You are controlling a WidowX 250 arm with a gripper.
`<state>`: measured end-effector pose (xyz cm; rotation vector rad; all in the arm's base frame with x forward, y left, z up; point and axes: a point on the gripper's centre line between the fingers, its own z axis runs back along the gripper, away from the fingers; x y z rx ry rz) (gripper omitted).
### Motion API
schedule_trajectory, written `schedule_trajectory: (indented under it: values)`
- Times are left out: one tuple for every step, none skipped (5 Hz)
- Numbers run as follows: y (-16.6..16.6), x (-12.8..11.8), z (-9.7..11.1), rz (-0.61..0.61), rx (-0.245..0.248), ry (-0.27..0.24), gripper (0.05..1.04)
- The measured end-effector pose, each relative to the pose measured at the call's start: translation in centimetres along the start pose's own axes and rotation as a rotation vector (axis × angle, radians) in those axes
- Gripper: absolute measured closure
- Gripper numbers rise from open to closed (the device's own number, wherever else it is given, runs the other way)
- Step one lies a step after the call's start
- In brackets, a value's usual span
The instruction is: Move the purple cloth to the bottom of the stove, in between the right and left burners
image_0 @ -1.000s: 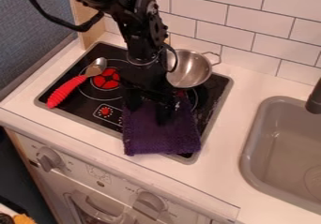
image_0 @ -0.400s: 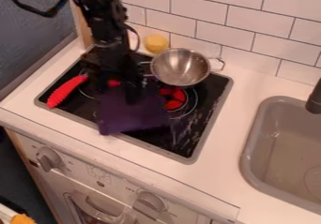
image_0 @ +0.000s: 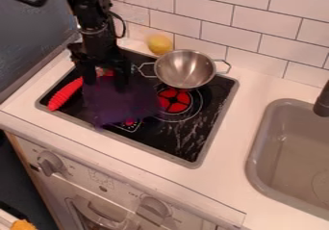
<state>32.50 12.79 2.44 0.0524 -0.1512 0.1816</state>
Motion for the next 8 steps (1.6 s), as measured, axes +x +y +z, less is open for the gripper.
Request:
schedule_trajectory:
  values:
    - [0.6,1.5,-0.2,0.017,-0.006,-0.015,0.083]
    - [0.8,3.1,-0.3,0.014,-0.016,-0.036,0.083]
    - [0.9,3.8,0.0,0.014,-0.014,-0.045,0.083]
    - [0.7,3.7,0.0,0.009,-0.026,-0.037,0.083]
    - [0.0,3.2,0.0,-0.006,-0.073,-0.008,0.083]
    - [-0.3,3.4,2.7,-0.039,-0.123,-0.021,0.083]
    - [-0.1,3.1,5.3,-0.059,-0.163,-0.043,0.083]
    - [-0.3,2.4,7.2,-0.092,-0.182,-0.067,0.083]
